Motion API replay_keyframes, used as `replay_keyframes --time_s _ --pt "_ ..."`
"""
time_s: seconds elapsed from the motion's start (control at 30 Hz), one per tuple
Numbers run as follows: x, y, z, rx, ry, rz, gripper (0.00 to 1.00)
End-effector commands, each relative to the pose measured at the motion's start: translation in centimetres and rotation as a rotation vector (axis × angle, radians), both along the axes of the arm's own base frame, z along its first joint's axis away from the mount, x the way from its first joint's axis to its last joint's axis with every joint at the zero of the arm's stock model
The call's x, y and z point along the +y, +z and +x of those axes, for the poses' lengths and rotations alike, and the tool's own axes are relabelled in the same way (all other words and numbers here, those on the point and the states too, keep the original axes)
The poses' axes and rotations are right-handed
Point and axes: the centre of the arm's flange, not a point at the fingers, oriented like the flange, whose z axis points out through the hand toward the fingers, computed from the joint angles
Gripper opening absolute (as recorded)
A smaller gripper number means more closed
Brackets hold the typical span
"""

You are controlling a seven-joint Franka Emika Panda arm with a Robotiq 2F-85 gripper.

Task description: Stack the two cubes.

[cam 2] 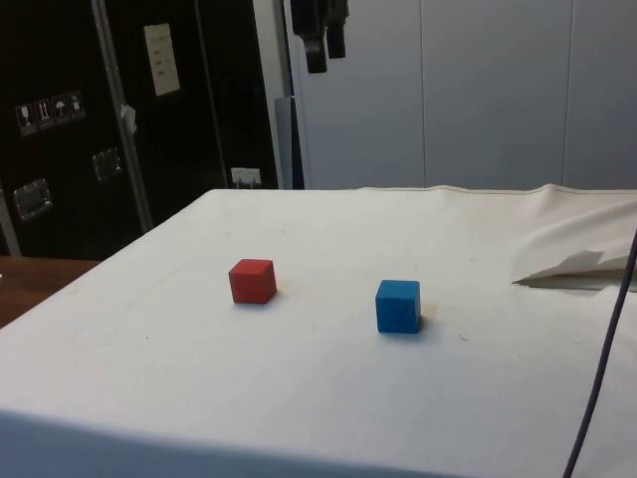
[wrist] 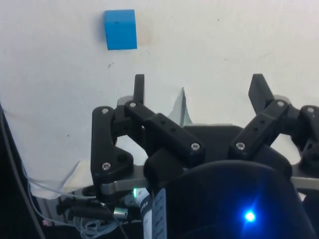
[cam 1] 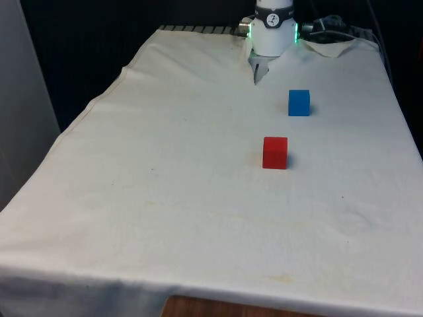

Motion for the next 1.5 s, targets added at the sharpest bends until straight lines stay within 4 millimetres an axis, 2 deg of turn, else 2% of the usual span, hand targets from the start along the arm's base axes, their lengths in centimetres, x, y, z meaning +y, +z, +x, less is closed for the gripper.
replay_keyframes --time_s 0.0,0.07,0.1,0.13,0.4,0.63,0.67,0.97,1.1,1.23,1.27,1.37,1.47 --pt "0.1 0.0 -0.3 -0.017 -0.002 -0.009 1.0" --pt "0.2 -0.1 -0.9 -0.023 0.0 -0.011 1.0" --pt "0.1 -0.2 -0.5 -0.007 0.002 -0.003 1.0" --pt "0.3 -0.3 -1.4 -0.031 0.002 -0.012 1.0" --pt "0.9 -1.3 -2.9 -0.048 0.011 -0.006 1.0" --pt "2.6 -3.4 -4.6 -0.086 0.02 -0.019 1.0" --pt "2.4 -3.3 -4.4 -0.072 0.022 -0.011 1.0" --pt "4.1 -6.3 -6.3 -0.1 0.033 -0.025 1.0" --pt "4.4 -7.4 -6.7 -0.102 0.038 -0.023 1.0" --pt "4.5 -9.3 -7.4 -0.104 0.045 -0.018 1.0" --pt "4.4 -8.9 -7.3 -0.095 0.047 -0.015 1.0" --pt "4.6 -10.7 -7.8 -0.105 0.051 -0.015 1.0" --pt "4.6 -11.6 -8.0 -0.107 0.055 -0.013 1.0"
